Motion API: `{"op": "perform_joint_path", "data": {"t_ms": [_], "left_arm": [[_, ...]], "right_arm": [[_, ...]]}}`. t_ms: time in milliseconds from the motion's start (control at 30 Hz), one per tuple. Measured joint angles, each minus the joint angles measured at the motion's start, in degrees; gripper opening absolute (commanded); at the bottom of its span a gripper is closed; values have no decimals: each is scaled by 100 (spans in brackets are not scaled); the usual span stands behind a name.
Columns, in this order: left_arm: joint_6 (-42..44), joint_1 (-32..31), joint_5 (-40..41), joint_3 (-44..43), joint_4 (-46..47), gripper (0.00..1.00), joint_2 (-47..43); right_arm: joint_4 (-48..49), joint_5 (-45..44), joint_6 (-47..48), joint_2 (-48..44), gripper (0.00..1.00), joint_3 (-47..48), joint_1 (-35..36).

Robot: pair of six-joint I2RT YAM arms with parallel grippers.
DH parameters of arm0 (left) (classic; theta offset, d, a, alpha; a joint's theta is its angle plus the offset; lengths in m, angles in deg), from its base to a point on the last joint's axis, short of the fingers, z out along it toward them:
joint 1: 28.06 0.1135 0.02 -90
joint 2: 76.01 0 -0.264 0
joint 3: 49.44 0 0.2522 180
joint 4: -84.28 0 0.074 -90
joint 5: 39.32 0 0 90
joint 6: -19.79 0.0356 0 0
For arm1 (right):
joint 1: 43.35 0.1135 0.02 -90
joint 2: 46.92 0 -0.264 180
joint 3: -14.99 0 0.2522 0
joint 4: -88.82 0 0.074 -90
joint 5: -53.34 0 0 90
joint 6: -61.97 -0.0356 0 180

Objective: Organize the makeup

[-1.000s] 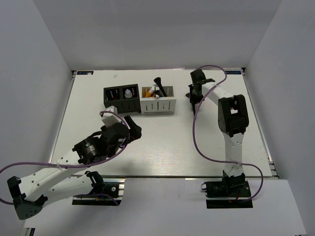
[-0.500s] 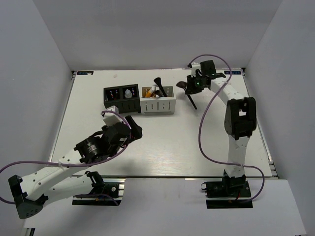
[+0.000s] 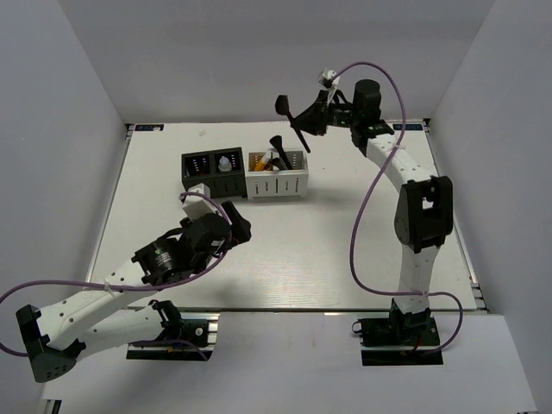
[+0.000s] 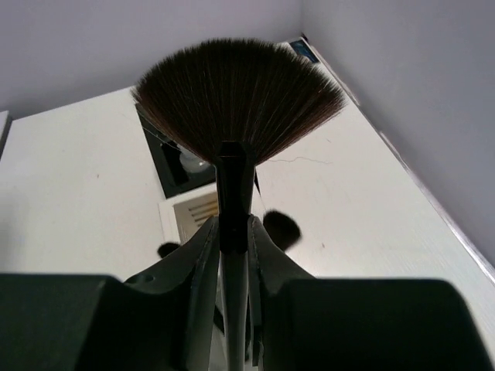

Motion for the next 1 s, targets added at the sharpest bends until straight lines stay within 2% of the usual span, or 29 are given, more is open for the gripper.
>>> {"op": "perform_joint_path", "data": {"t_ms": [167, 367, 400, 433, 467, 533, 633, 767, 900, 1000], "left_arm": [[2, 0, 0, 0, 24, 98, 17], [2, 0, 2, 0, 24, 98, 44], [2, 0, 2, 0, 24, 97, 44], [2, 0, 2, 0, 24, 98, 44], [2, 0, 0, 0, 24, 98, 44], [2, 0, 0, 0, 28, 98, 44], [4, 0, 2, 0, 37, 98, 52], [26, 0, 0, -4, 57, 98, 105], [52, 0, 2, -42, 52, 98, 144], [52, 0, 11, -96, 55, 98, 129]], "right_arm": [[1414, 334, -787, 691, 0, 28, 236], [1814, 374, -975, 1128, 0, 17, 452], [1878, 372, -953, 1119, 6, -44, 466], [1915, 376, -929, 1102, 22, -116, 470], [1943, 369, -876, 1073, 31, -212, 468], [1939, 365, -752, 1008, 46, -442, 439], [1869, 369, -529, 927, 56, -723, 382], [1690, 369, -315, 844, 57, -800, 315], [1458, 343, -157, 614, 46, -789, 260], [754, 131, 195, 367, 47, -551, 240]]}}
